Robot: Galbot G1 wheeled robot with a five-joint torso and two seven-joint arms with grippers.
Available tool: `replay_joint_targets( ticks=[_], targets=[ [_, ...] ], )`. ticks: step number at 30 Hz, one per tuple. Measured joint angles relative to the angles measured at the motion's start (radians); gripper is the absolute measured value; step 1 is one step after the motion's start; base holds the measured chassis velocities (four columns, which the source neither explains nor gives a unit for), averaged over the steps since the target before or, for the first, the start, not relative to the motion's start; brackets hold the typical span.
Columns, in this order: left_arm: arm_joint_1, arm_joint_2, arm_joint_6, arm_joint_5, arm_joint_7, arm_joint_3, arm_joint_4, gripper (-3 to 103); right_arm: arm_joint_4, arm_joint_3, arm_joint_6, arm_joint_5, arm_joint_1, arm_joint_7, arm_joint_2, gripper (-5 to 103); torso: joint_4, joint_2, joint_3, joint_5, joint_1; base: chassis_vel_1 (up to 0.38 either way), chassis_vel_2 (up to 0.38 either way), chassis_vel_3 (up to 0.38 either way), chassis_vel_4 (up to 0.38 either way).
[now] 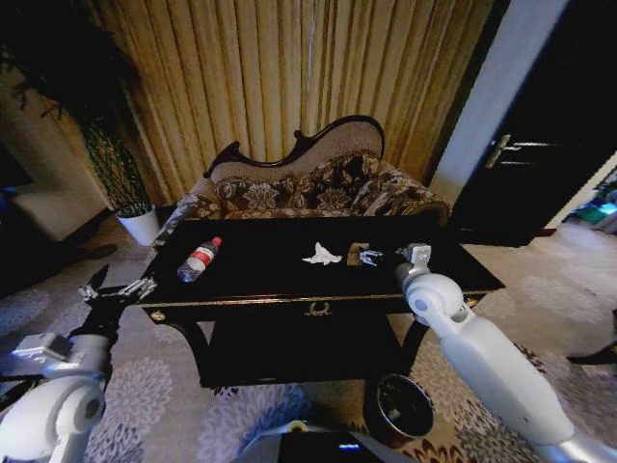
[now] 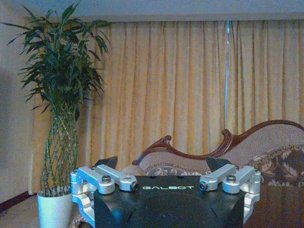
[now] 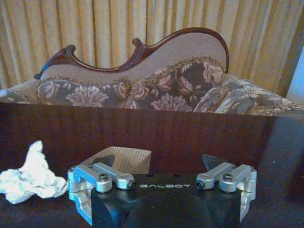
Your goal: Move to the front of the table and place the trash on the table into the trash bin.
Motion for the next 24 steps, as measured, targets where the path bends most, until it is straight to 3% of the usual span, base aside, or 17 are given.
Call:
replay_joint_targets(
  ticks=[8,19,24],
  targets=[
    [0.0,-0.012,-0.001,0.0,0.002,0.001,0.005,100,-0.014,-0.024,-0.04,0.065,0.046,0.023,-0.044,100,0.0,0.0,0.0,-0.0001,0.0,0.0,0.0,0.0,0.0],
    [0.0,-0.019,-0.003,0.011,0.002,0.016,0.008,100,0.012,-0.019,-0.028,0.058,0.02,0.023,-0.031,100,0.0,0.0,0.0,0.0,0.0,0.0,0.0,0.0,0.0],
    [-0.002,-0.016,-0.002,0.022,0.002,0.023,0.009,100,0.04,0.003,-0.078,0.159,0.052,0.037,-0.056,100,0.0,0.0,0.0,-0.0002,0.0,0.0,0.0,0.0,0.0]
  ],
)
